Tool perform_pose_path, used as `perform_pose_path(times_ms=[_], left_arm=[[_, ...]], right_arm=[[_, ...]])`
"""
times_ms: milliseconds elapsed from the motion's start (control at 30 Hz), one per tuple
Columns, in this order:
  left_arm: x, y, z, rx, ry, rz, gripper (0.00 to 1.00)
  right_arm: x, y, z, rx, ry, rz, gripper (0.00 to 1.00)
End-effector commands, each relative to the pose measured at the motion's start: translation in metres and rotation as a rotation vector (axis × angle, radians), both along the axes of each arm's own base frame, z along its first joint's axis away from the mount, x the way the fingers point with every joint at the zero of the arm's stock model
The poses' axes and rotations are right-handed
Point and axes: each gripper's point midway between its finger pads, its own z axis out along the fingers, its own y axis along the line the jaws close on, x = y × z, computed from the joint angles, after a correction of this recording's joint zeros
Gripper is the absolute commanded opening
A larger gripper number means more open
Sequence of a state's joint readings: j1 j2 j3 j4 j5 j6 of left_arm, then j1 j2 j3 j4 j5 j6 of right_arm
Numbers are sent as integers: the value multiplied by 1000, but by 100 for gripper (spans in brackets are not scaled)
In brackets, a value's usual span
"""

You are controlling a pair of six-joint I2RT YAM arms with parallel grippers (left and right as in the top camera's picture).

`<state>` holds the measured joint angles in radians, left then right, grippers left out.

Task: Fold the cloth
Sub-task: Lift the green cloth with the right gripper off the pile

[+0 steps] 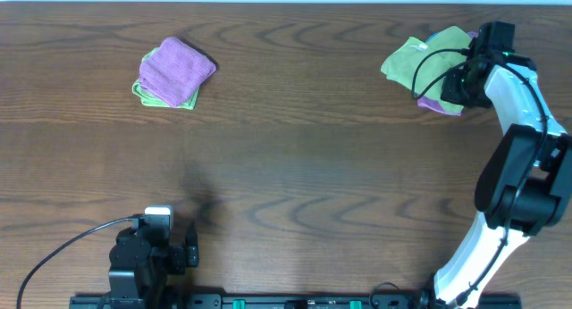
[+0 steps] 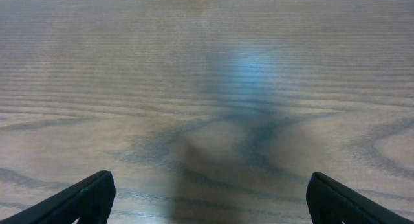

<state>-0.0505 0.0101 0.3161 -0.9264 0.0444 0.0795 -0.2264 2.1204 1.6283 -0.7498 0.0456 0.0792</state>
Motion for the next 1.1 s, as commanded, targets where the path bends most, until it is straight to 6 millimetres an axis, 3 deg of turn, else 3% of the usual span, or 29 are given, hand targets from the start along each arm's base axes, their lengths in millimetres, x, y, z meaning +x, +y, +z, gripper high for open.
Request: perform_pose_path(times_ms=[0, 100, 333, 500, 700, 967, 1067], left_arm=[[-7, 4, -14, 45, 54, -7, 96], [-7, 4, -14, 45, 54, -7, 95], [-7, 4, -14, 45, 54, -7, 95], [-7, 4, -14, 45, 54, -7, 95], [-7, 4, -14, 45, 54, -7, 95], [-7, 4, -14, 45, 54, -7, 95], [-7, 4, -14, 45, 54, -7, 95]], right_arm=[[-6, -1, 10, -12, 1, 4, 1], [-5, 9, 38, -34, -39, 68, 1], [-13, 45, 130, -77, -195, 164, 1], [-40, 94, 180, -89, -249, 296, 1], [-77, 164, 213, -86, -278, 499, 1], [-136, 249, 227, -49, -259, 756, 1], [-159, 270, 234, -31, -263, 821, 1]])
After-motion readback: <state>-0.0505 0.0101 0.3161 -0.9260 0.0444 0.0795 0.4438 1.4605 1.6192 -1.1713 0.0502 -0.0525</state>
